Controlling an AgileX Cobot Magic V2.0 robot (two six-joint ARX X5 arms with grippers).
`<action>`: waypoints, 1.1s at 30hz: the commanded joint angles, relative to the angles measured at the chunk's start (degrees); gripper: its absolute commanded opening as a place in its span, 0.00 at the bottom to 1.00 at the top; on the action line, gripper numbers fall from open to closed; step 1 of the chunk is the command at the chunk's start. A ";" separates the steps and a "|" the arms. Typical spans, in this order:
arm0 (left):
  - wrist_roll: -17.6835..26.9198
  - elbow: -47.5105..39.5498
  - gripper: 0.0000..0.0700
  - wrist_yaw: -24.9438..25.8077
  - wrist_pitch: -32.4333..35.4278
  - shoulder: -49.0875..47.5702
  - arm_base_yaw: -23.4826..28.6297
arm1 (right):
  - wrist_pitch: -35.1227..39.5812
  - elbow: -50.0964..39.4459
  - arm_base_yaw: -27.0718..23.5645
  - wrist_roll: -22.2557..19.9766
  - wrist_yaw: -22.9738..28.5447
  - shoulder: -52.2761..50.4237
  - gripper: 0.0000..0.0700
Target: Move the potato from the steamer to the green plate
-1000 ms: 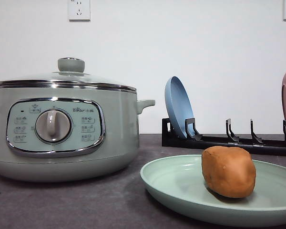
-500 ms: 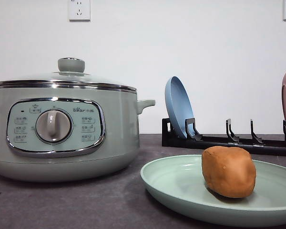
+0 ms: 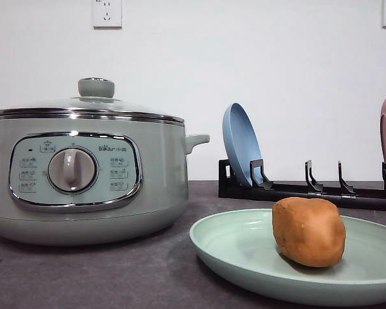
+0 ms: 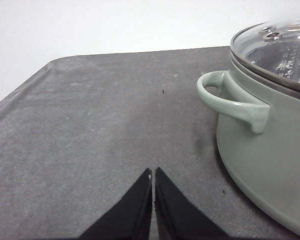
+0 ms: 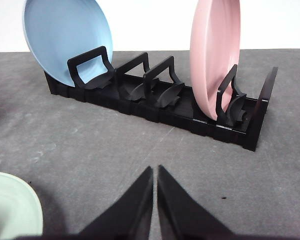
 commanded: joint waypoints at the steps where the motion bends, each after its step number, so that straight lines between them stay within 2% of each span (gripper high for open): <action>1: -0.26 -1.16 0.00 -0.09 -0.31 -0.11 0.00 | 0.24 -0.33 -0.13 -0.24 -0.09 -0.13 0.00; 33: -0.26 -1.16 0.00 -0.09 -0.31 -0.11 0.00 | 0.25 -0.33 -0.13 -0.25 -0.09 -0.13 0.00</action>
